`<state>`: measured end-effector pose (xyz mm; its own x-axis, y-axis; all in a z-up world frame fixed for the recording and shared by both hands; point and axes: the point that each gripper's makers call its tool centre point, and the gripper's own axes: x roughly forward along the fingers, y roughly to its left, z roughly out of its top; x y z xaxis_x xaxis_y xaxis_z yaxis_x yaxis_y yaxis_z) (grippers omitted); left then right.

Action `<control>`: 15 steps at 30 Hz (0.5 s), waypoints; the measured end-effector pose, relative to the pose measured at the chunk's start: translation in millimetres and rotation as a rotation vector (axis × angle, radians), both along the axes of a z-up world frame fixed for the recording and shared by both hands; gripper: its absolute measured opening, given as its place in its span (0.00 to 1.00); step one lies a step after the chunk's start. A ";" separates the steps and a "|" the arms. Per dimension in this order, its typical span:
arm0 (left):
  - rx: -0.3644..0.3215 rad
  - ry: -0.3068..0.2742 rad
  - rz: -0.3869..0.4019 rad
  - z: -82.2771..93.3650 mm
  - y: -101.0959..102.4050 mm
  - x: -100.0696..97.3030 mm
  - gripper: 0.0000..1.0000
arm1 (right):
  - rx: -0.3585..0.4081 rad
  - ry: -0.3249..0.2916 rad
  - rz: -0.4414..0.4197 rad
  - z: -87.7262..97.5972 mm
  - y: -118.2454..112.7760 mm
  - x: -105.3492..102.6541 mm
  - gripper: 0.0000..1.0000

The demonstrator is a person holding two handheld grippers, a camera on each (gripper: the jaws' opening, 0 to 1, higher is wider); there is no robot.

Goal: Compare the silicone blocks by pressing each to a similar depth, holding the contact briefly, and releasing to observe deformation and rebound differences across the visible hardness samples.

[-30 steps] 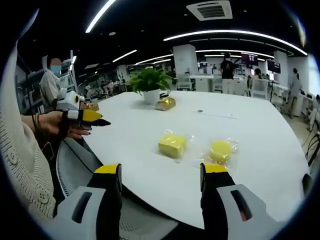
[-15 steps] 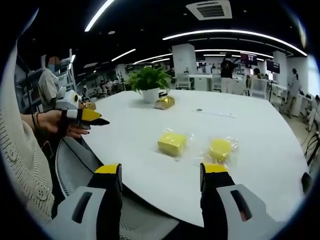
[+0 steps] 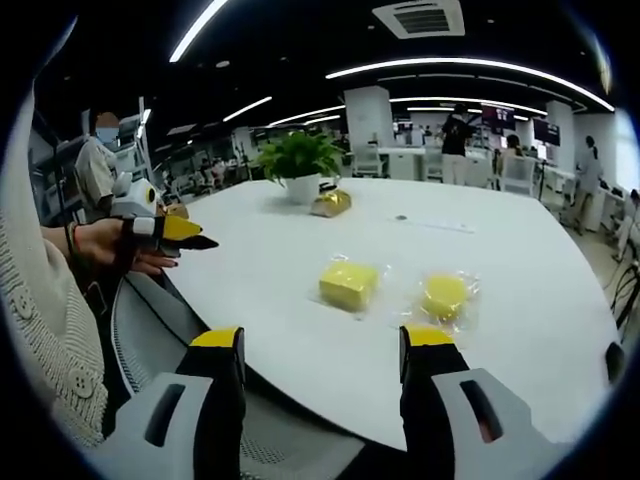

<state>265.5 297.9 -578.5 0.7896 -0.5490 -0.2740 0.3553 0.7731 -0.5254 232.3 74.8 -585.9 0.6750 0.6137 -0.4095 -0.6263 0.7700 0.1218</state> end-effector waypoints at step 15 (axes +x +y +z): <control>0.005 0.000 -0.001 1.5 0.4 -1.9 0.80 | -0.010 0.003 0.020 -0.3 2.3 1.1 0.57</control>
